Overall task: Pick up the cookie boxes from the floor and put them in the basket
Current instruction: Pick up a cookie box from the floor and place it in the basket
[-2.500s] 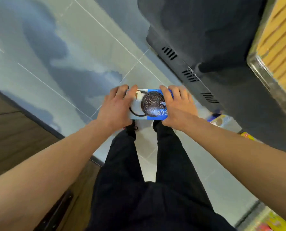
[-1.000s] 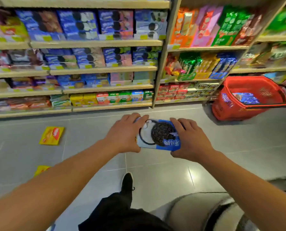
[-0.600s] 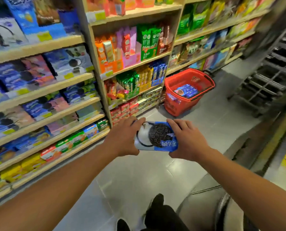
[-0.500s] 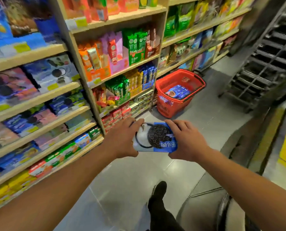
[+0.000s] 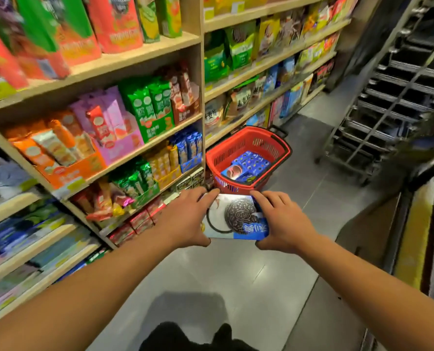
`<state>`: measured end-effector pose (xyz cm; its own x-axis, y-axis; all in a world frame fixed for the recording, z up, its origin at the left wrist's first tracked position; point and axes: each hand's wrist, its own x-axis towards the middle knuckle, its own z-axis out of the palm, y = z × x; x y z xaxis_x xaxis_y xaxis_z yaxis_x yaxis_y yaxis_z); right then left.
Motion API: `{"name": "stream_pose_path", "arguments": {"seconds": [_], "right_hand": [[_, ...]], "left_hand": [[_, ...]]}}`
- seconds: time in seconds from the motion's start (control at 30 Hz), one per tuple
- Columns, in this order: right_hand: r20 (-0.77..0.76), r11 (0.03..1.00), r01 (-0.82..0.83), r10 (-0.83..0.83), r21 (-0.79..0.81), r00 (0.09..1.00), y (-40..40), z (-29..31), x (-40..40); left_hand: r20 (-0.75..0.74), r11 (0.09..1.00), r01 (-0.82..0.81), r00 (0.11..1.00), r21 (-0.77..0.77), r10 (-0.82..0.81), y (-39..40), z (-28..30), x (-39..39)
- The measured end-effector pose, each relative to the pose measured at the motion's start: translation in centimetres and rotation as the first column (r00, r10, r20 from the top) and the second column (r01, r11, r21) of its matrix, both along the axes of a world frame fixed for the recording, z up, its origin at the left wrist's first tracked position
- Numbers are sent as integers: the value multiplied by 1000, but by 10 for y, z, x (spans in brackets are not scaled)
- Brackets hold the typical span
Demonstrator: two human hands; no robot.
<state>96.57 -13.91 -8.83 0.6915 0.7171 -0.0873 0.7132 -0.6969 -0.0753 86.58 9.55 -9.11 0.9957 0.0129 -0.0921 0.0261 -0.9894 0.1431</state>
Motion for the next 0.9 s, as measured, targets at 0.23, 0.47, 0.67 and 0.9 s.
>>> {"name": "stream_pose_path", "arguments": {"seconds": [0.23, 0.47, 0.67, 0.9], "right_hand": [[-42, 998, -9, 6, -63, 999, -4, -13, 121], [-46, 988, -38, 32, -147, 998, 28, -40, 280], [-100, 969, -76, 54, -234, 994, 57, -59, 397], [-189, 946, -154, 102, -286, 977, 78, -84, 501]], "left_hand": [[-48, 998, -6, 999, -57, 3, -2, -27, 120], [-75, 985, -39, 997, -169, 26, 24, -68, 272], [-105, 942, -134, 989, -307, 106, 40, -110, 373], [-237, 923, -197, 964, -329, 121, 50, -128, 462]]}}
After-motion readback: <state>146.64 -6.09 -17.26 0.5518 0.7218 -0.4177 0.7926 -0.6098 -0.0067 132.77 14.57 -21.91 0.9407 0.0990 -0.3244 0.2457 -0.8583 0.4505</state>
